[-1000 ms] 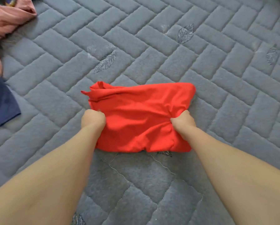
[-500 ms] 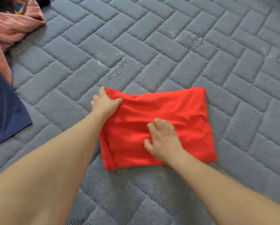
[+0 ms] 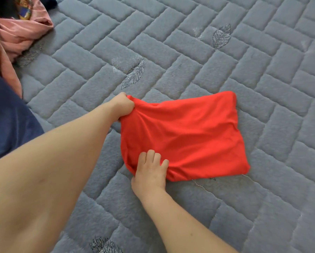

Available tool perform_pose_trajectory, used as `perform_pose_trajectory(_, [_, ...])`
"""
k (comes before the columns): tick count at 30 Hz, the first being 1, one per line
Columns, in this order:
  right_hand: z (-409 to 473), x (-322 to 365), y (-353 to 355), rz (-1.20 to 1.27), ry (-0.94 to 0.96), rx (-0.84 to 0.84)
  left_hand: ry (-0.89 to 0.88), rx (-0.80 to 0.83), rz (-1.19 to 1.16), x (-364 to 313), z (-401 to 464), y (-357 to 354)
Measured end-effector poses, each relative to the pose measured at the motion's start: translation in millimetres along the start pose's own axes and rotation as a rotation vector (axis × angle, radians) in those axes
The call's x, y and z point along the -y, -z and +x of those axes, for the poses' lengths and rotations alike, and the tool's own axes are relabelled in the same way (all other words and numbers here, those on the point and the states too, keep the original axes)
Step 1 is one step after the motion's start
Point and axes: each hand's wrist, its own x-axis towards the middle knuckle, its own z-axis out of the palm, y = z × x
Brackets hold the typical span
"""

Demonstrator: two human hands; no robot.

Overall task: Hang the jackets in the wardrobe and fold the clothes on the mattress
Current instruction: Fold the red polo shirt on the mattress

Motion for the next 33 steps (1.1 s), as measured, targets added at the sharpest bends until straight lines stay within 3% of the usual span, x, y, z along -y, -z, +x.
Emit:
perform_pose_trajectory(5, [-18.4,1.2,-6.1,0.070,0.053,-0.105,-0.003,-0.104,0.118,17.8,0.5,2.3])
perform_pose_trajectory(8, [-25.3,-4.6,-10.1,0.026,0.112,-0.239,-0.020,-0.055,0.050,23.1,-1.7,-0.1])
perform_pose_trajectory(11, [-24.6,-2.1,-8.6,-0.039,0.164,-0.222,-0.017,-0.041,-0.010,26.5,-3.9,2.6])
perform_pose_trajectory(14, [-30.3,15.6,-7.7,-0.028,0.243,-0.107,0.120,-0.045,-0.294,33.2,-7.0,4.8])
perform_pose_trajectory(17, [-31.7,21.4,0.9,0.102,0.432,-0.086,0.250,0.154,-0.476,49.9,-36.9,4.2])
perform_pose_trajectory(19, [-5.4,-2.2,15.2,0.242,0.356,-0.154,0.332,0.321,-0.508,69.3,-63.5,0.3])
perform_pose_trajectory(21, [42.9,-37.7,34.5,0.197,0.136,-0.159,0.403,0.464,-0.606,91.2,-86.3,-6.9])
perform_pose_trajectory(24, [117.8,-68.4,60.3,0.119,0.070,-0.116,0.433,0.609,-0.690,112.0,-109.8,-24.8])
perform_pose_trajectory(29, [186.1,-23.2,66.9,0.024,0.191,0.135,0.394,0.621,-0.736,111.0,-129.1,-58.3])
perform_pose_trajectory(33, [184.1,17.2,54.4,0.028,0.155,0.193,0.337,0.528,-0.686,111.6,-145.8,-71.7])
